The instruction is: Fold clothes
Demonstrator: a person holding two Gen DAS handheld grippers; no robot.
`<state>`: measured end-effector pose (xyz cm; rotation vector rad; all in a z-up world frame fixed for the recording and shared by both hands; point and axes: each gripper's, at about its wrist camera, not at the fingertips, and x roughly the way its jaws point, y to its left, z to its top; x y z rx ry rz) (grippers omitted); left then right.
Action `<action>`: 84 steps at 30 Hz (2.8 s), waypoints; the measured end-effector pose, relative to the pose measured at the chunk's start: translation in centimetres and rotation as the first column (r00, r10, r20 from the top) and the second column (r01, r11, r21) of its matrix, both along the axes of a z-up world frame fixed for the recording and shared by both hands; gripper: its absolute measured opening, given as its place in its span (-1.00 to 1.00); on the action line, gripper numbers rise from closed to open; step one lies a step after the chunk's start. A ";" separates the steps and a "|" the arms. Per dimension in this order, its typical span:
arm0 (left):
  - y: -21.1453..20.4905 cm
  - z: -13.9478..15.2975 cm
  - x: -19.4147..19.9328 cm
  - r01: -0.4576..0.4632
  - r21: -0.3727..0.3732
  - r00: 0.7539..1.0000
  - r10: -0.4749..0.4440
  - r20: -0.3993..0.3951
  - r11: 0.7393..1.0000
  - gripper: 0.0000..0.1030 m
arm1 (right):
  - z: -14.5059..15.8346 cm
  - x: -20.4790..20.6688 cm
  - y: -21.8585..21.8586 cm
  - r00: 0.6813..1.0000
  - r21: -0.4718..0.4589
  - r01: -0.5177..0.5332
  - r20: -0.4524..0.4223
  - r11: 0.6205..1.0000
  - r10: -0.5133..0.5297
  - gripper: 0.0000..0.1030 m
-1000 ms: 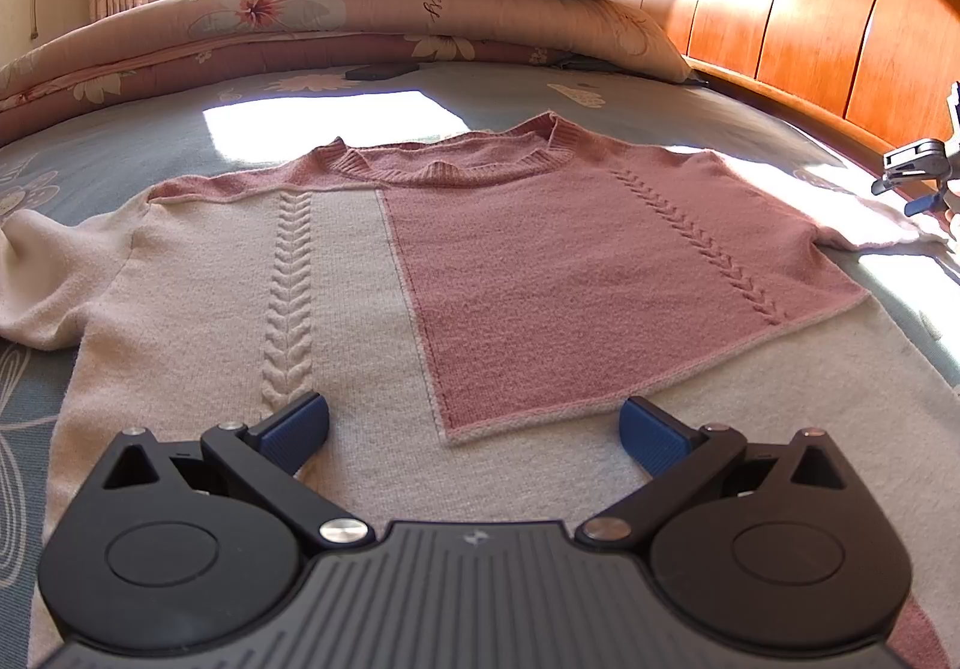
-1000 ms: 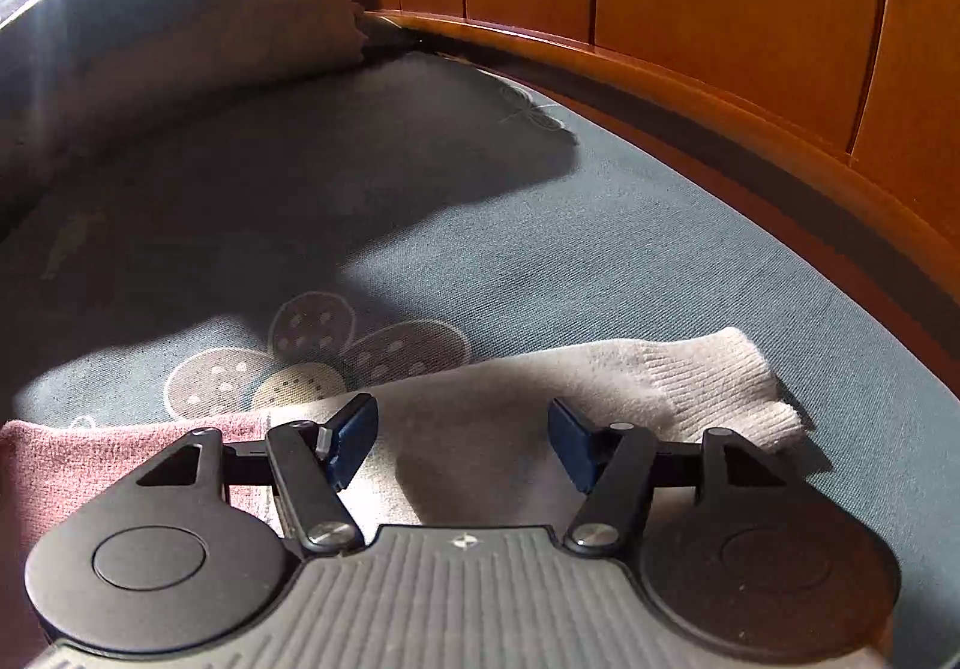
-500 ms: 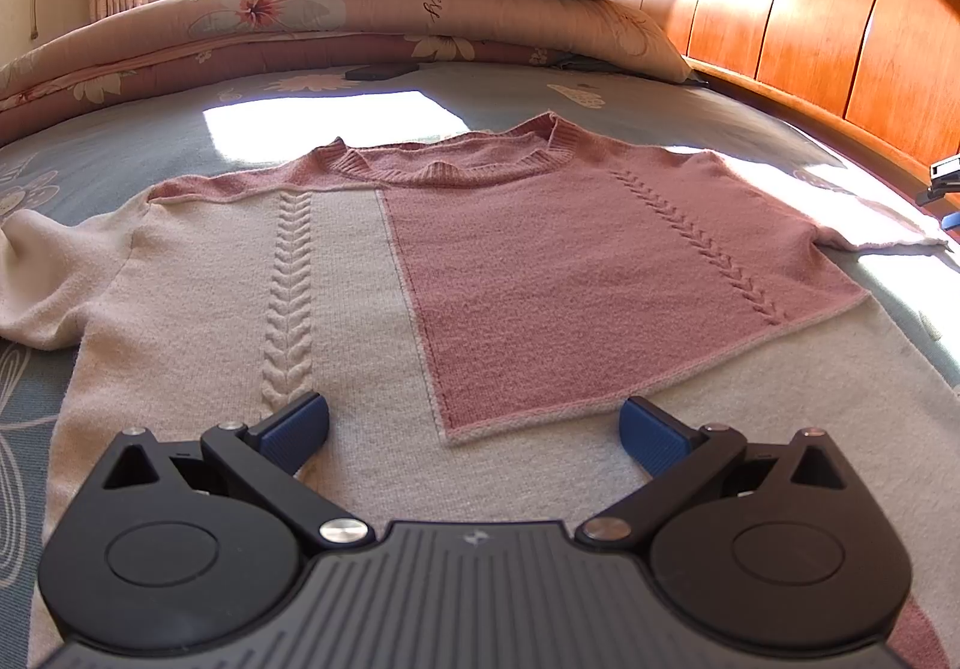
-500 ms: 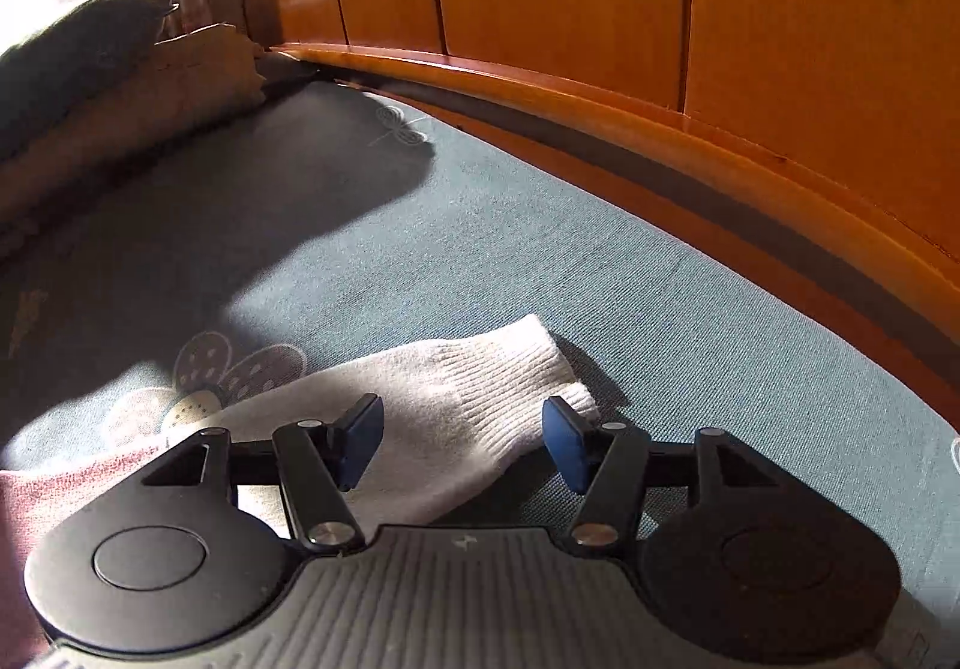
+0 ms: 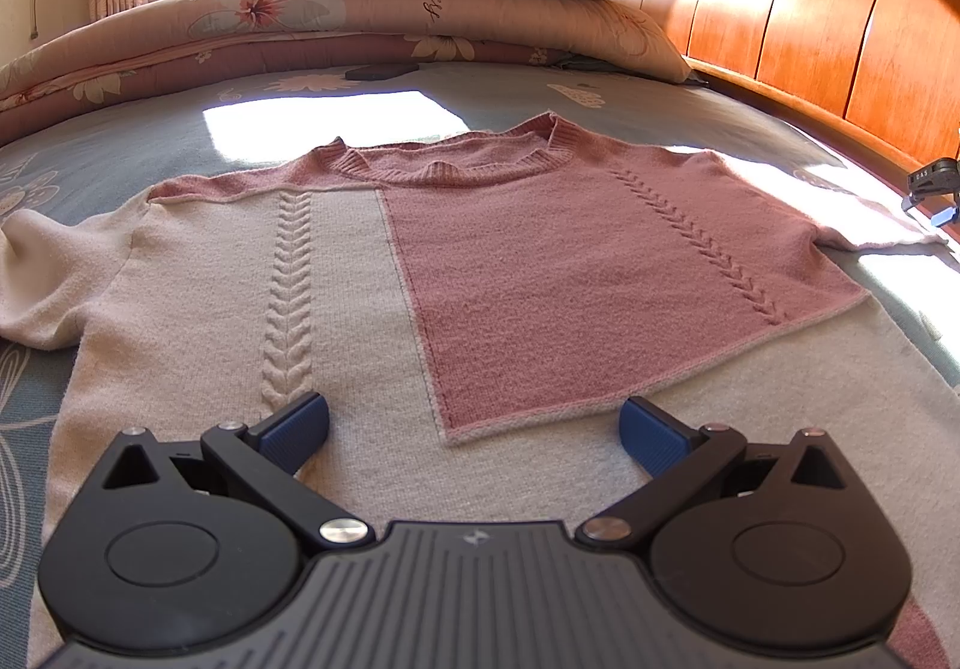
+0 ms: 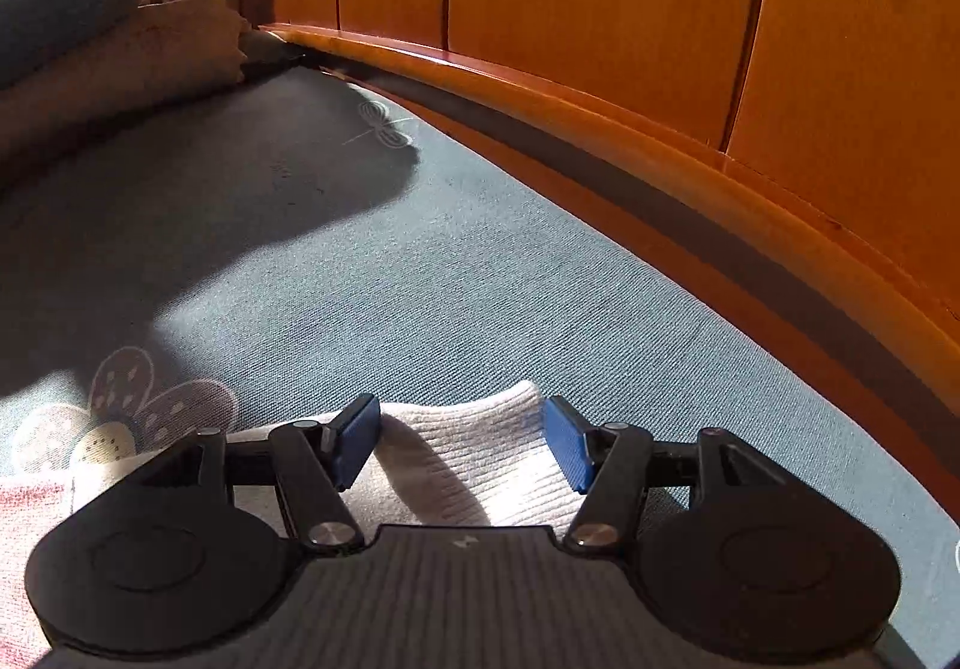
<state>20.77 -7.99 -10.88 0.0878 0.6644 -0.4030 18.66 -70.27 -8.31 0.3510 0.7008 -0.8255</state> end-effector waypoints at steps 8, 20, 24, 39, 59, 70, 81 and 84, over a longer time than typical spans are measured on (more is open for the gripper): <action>0.0 0.0 0.0 0.000 -0.001 1.000 0.000 0.000 1.000 0.99 | 0.5 -1.0 2.7 0.978 0.140 -0.190 0.112 0.972 0.175 0.32; 0.0 0.0 0.0 0.000 -0.001 1.000 0.000 0.000 1.000 0.99 | 3.3 2.3 8.2 0.984 0.034 -0.175 -0.020 0.984 0.175 0.33; -0.1 0.0 0.0 0.000 0.003 1.000 0.000 0.001 1.000 0.99 | 4.9 5.5 14.3 0.946 0.078 -0.320 -0.033 0.944 0.324 0.34; 0.0 0.1 0.0 0.001 0.003 1.000 -0.001 0.000 1.000 0.99 | 0.2 15.2 26.3 0.886 0.119 -0.434 -0.122 0.893 0.447 0.47; 1.1 2.4 -1.0 0.006 -0.018 0.993 -0.003 0.120 1.000 0.99 | 0.4 17.7 28.5 0.895 0.055 -0.434 -0.088 0.899 0.437 0.58; 4.0 3.2 0.6 -0.106 -0.095 0.989 0.114 0.090 0.990 0.99 | 2.5 19.7 34.8 0.800 0.119 -0.579 -0.112 0.807 0.590 0.58; 5.5 3.2 1.5 -0.135 -0.124 0.987 0.144 0.068 0.983 0.99 | 0.7 24.1 33.9 0.855 0.119 -0.513 -0.019 0.850 0.518 0.67; 6.2 3.3 1.9 -0.162 -0.141 0.984 0.170 0.048 0.977 0.99 | 2.0 21.9 33.3 0.852 0.147 -0.519 0.013 0.842 0.523 0.67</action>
